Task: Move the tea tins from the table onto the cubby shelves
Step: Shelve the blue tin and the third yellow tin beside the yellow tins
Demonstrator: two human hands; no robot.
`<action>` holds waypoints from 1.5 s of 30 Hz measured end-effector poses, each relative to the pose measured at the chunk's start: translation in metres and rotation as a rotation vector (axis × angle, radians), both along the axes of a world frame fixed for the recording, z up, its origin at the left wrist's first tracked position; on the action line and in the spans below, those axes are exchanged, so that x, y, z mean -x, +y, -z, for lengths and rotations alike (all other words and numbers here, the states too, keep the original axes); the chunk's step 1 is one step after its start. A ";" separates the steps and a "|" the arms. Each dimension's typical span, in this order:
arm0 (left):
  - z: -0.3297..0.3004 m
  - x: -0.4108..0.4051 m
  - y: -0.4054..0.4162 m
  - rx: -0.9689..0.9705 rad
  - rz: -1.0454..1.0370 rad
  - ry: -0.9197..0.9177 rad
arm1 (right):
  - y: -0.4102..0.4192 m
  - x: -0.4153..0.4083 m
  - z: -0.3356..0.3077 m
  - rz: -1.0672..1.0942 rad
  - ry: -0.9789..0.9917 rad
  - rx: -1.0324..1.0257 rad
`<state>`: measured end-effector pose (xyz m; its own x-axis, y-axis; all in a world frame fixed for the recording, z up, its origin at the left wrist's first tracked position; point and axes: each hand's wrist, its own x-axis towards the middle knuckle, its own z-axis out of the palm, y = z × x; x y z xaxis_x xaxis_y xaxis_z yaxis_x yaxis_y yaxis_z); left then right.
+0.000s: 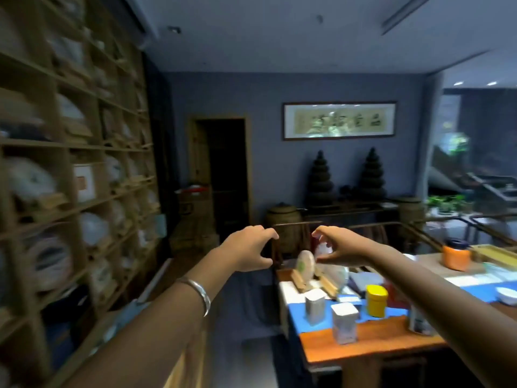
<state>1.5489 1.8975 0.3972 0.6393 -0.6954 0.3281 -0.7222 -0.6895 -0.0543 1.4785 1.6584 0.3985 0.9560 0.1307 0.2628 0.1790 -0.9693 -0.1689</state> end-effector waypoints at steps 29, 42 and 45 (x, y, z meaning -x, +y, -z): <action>0.116 -0.102 -0.395 0.035 0.044 0.450 | -0.375 -0.035 0.075 0.233 0.294 0.034; 0.185 -0.279 -0.477 -0.091 0.016 0.535 | -0.446 -0.233 0.144 0.176 0.403 0.028; 0.213 -0.307 -0.487 -0.116 0.010 0.588 | -0.460 -0.271 0.177 0.134 0.461 0.017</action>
